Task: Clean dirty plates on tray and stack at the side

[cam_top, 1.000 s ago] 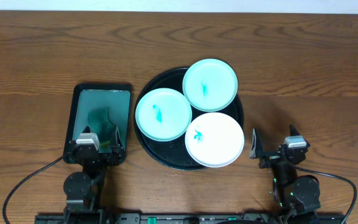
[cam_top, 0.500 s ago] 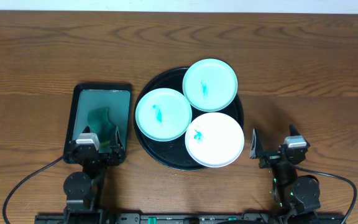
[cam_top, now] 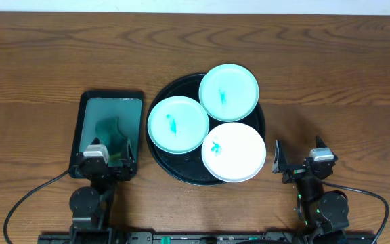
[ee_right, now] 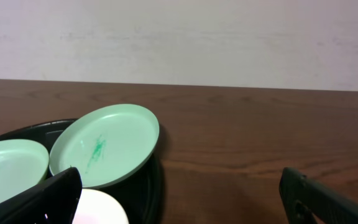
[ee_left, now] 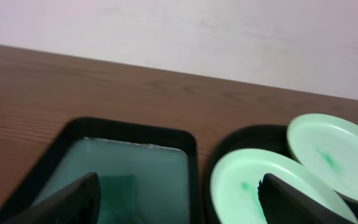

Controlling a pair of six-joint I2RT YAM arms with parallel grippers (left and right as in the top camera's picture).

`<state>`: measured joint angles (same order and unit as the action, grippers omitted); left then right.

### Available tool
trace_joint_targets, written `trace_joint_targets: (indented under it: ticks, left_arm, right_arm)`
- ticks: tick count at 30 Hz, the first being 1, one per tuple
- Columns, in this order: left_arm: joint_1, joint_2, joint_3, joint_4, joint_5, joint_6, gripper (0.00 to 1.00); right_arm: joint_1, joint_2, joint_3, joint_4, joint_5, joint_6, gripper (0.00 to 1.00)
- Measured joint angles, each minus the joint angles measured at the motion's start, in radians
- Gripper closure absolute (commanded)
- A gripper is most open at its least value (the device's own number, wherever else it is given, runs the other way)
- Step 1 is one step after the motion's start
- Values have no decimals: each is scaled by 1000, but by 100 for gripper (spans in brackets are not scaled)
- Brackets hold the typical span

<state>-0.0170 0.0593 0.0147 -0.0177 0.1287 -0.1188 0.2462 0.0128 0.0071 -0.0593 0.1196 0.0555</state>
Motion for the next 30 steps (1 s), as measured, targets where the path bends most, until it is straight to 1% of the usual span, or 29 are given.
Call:
trace_joint_targets:
  ticks: [7,11,14,16,18,21,24,27,30]
  left_arm:
    - [0,119,20,-19,131,-67,18]
    - [0,254,64,-65,180,-88,18]
    - [0,387,170,-116,195,-94,18]
    - [0,495,289,-179,201,-95,18]
    - [0,615,435,-277,208,-95,18]
    - [0,775,629,-439,211,-95,18]
    - [0,946,811,-650,211,-90,18]
    - [0,1098,951,-805,211,-85,18]
    - [0,1210,1031,-888,214,-83,18]
  right_arm:
    - [0,0,0,0,0,0,1]
    - [0,0,0,0,0,0,1]
    - [0,0,0,0,-1,0,1]
    - [0,0,0,0,-3,0,1]
    - [0,0,0,0,-6,0,1]
    - [0,0,0,0,-8,0,1]
    - [0,1,0,0,-9,0,1]
    - [0,2,0,-1,-11,0,1]
    - [0,2,0,0,-11,0,1]
